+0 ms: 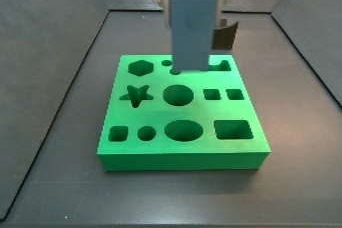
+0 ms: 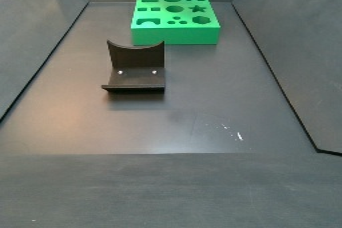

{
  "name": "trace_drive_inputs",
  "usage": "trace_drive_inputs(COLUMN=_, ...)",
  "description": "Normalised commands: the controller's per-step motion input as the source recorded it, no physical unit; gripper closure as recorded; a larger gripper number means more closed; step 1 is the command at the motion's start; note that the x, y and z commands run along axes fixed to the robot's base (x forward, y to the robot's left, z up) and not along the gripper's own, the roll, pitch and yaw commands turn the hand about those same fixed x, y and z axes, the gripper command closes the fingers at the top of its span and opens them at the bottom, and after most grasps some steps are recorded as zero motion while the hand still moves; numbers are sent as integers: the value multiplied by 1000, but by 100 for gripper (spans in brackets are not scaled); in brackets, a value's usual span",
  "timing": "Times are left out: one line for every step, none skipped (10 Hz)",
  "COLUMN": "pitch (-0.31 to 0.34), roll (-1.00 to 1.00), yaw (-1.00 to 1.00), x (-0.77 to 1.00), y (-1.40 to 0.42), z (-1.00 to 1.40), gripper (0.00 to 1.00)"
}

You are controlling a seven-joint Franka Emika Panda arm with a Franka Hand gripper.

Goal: Insert the rectangle object.

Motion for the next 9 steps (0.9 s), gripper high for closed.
trace_drive_inputs(pitch=-10, roll=0, yaw=0, x=1000, y=-354, z=-440, gripper=100)
trace_drive_inputs(pitch=-4, roll=0, yaw=0, x=1000, y=-354, z=-451, gripper=100)
trace_drive_inputs(pitch=0, roll=0, yaw=0, x=1000, y=-363, z=-443, gripper=100)
trace_drive_inputs(pitch=0, roll=17, yaw=0, x=1000, y=-389, z=-389, gripper=100)
trace_drive_inputs(pitch=0, roll=33, yaw=0, x=1000, y=-411, z=-309, gripper=100)
trace_drive_inputs(pitch=9, roll=51, yaw=0, x=1000, y=-429, z=-203, gripper=100)
trace_drive_inputs(pitch=67, roll=56, yaw=0, x=1000, y=-429, z=-80, gripper=100)
trace_drive_inputs(pitch=70, roll=73, yaw=-103, x=849, y=-291, z=-66, gripper=100)
trace_drive_inputs(pitch=161, roll=97, yaw=0, x=451, y=-97, z=-254, gripper=100)
